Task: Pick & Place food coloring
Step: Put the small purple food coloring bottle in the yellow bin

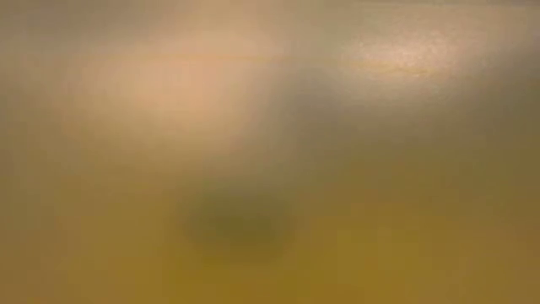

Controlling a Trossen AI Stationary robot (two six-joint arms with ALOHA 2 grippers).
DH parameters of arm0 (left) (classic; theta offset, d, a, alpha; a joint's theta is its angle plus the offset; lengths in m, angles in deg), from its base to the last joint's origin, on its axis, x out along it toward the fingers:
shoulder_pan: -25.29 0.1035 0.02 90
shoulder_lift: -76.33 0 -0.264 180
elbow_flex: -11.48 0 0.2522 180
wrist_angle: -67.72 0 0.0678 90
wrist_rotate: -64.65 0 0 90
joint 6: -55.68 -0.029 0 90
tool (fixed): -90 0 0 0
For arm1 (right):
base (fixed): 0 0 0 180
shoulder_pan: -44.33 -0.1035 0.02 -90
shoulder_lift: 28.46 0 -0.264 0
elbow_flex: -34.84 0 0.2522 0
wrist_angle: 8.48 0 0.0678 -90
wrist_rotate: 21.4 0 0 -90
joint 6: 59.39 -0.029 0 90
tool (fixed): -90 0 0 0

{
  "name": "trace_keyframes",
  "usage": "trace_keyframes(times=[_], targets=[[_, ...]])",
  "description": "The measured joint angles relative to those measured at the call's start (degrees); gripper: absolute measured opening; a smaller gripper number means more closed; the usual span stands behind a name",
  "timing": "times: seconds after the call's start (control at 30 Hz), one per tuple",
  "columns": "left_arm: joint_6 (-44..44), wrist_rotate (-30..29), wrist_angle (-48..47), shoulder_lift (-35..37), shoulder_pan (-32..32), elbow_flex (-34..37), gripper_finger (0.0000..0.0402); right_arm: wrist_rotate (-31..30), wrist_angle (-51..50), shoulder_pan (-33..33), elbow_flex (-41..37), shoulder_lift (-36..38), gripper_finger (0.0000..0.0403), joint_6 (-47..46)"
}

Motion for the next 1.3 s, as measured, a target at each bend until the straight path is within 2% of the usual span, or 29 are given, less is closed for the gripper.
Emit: trace_keyframes(times=[0.47,0.63,0.73,0.87,1.3], targets=[[-3.9,-0.6,-10.6,-27.9,5.7,-39.2,0.0068,0.0,0.0,0.0,0.0,0.0,0.0137,0.0],[-2.6,-0.6,-12.7,-34.5,6.1,-48.5,0.0069,0.0,0.0,0.0,0.0,0.0,0.0139,0.0],[-1.7,-0.5,-14.1,-37.0,6.1,-50.8,0.0068,0.0,0.0,0.0,0.0,0.0,0.0138,0.0],[-3.8,-0.5,-14.2,-37.5,5.3,-50.5,0.0070,0.0,0.0,0.0,0.0,0.0,0.0137,0.0],[-21.5,-1.1,-14.5,-37.5,0.9,-43.9,0.0072,0.0,0.0,0.0,0.0,0.0,0.0138,0.0]])
